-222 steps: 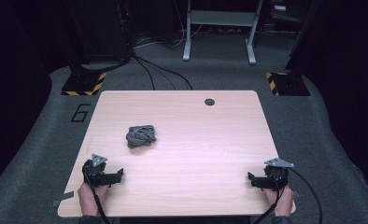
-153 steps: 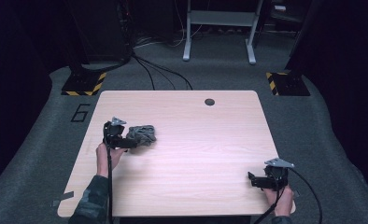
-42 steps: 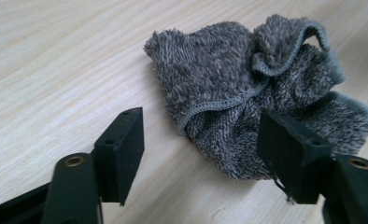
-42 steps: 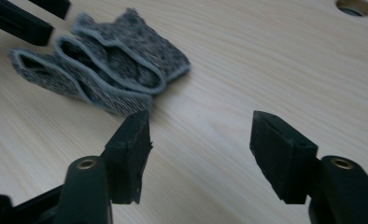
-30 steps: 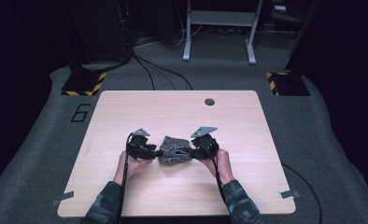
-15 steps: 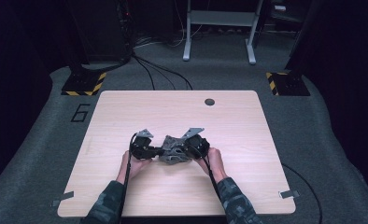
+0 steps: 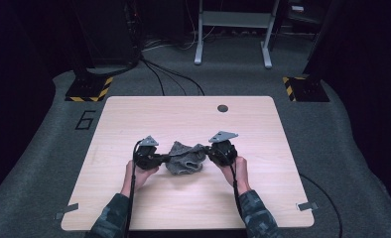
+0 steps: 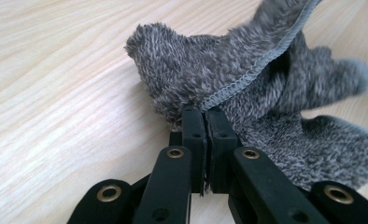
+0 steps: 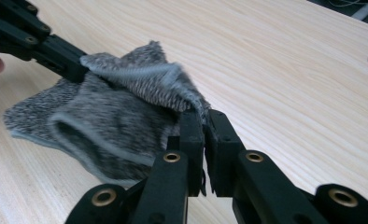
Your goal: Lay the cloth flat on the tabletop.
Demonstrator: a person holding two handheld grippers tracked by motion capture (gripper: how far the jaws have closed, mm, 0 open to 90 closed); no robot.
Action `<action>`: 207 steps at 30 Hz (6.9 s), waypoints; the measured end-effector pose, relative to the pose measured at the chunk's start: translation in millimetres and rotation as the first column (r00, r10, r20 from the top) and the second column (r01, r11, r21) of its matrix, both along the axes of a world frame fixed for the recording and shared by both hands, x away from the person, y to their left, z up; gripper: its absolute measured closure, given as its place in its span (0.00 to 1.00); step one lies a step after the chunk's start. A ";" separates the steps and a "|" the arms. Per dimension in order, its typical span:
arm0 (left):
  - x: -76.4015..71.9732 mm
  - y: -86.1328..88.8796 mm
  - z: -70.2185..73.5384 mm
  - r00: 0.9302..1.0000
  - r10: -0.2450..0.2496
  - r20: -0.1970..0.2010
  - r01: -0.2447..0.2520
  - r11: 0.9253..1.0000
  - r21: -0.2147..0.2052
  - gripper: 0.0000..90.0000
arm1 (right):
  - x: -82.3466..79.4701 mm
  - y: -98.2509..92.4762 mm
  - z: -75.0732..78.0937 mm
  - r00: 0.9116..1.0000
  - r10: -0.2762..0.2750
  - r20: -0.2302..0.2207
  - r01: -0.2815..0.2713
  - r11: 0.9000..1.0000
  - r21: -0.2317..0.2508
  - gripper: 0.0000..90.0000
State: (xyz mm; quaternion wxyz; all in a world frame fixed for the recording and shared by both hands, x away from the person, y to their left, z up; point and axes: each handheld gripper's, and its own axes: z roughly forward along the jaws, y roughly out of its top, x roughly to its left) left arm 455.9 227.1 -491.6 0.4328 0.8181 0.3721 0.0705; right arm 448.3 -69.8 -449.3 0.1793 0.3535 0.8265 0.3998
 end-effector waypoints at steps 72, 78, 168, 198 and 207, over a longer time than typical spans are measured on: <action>0.3 -31.6 102.0 0.960 -0.010 0.279 -0.022 0.994 0.110 0.97 | -15.2 -25.5 70.4 0.972 -0.036 0.231 0.011 0.994 0.109 0.99; -0.5 -38.6 92.0 0.965 -0.021 0.262 -0.018 0.989 0.147 0.87 | -10.8 -39.4 70.5 0.977 -0.079 0.197 0.049 0.987 0.153 0.99; 3.1 6.1 9.0 1.000 -0.004 -0.003 0.004 0.987 0.162 0.89 | 5.0 -77.8 6.4 0.980 -0.200 -0.011 0.200 0.977 0.070 0.98; 16.9 -18.9 7.0 0.999 -0.049 0.004 0.047 0.974 0.220 0.97 | 4.5 -76.1 4.2 0.982 -0.186 -0.022 0.187 0.980 0.062 0.98; 17.1 -14.8 19.5 0.999 -0.052 0.015 0.048 0.983 0.175 0.97 | 3.7 -77.1 6.2 0.982 -0.186 -0.021 0.187 0.979 0.075 0.98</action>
